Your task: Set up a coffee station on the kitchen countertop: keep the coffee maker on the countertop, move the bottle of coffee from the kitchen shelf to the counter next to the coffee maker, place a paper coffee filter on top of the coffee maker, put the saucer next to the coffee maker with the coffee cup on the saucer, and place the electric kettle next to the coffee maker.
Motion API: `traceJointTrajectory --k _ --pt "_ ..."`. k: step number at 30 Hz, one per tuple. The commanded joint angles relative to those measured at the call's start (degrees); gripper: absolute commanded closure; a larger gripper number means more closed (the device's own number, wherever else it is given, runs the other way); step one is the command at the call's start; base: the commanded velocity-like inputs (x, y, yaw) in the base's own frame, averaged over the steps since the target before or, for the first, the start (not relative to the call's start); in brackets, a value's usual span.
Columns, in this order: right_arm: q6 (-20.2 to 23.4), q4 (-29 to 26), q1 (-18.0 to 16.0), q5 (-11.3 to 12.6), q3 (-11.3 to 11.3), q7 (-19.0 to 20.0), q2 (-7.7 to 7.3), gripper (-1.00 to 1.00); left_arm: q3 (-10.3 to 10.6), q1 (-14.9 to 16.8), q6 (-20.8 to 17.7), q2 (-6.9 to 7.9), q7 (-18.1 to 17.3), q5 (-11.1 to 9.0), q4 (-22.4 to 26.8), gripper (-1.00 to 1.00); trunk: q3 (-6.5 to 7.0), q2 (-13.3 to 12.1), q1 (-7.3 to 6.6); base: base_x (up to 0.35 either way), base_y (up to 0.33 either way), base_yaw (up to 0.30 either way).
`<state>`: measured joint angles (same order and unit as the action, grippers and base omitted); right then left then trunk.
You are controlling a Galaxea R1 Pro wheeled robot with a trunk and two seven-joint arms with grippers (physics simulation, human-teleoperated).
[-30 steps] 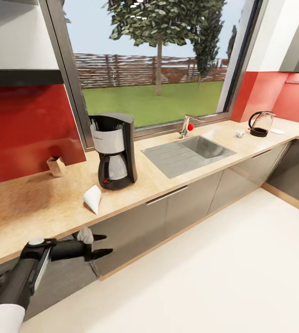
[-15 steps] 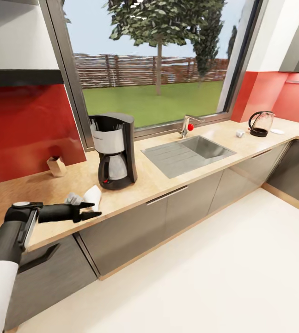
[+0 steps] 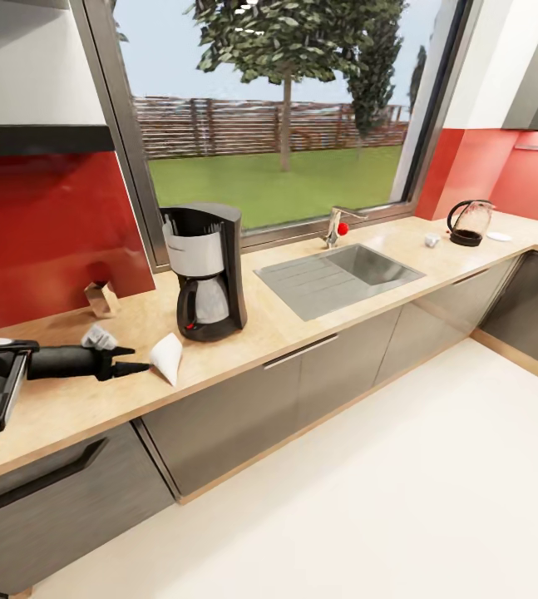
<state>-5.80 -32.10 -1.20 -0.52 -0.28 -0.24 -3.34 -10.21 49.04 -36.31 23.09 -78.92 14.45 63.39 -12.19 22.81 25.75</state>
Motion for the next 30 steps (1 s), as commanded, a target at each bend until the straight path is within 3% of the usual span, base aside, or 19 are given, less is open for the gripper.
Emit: traceJointTrajectory --k 1,8,16,22,30 --pt "-0.16 0.31 -0.03 -0.04 -0.04 -0.02 0.00 -1.00 -0.14 0.07 -0.58 0.02 -0.51 0.78 0.05 -1.00 -0.11 0.11 0.03 0.000 0.000 0.000" --pt "-0.17 1.44 -0.03 0.00 -0.05 -0.02 0.00 -1.00 -0.38 0.01 -0.62 0.64 -0.53 2.07 0.06 -1.00 -0.11 0.11 0.03 0.006 0.009 -0.128" --pt "-0.17 1.51 -0.03 -0.01 -0.07 -0.04 0.00 -1.00 -0.49 -0.13 -0.66 1.65 -0.39 2.15 -0.01 -1.00 -0.11 0.11 0.03 0.158 0.223 -0.242" --pt "-0.17 1.51 -0.03 0.00 -0.07 -0.05 0.00 -1.00 -0.51 -0.23 -0.56 1.96 -0.30 2.16 -0.02 -1.00 -0.11 0.11 0.03 0.207 0.220 -0.046" --pt "-0.17 1.51 -0.03 -0.02 -0.07 -0.03 0.00 -1.00 -0.45 -0.39 -0.48 2.59 -0.19 2.23 -0.03 -1.00 -0.11 0.11 0.03 0.037 0.038 -0.004"
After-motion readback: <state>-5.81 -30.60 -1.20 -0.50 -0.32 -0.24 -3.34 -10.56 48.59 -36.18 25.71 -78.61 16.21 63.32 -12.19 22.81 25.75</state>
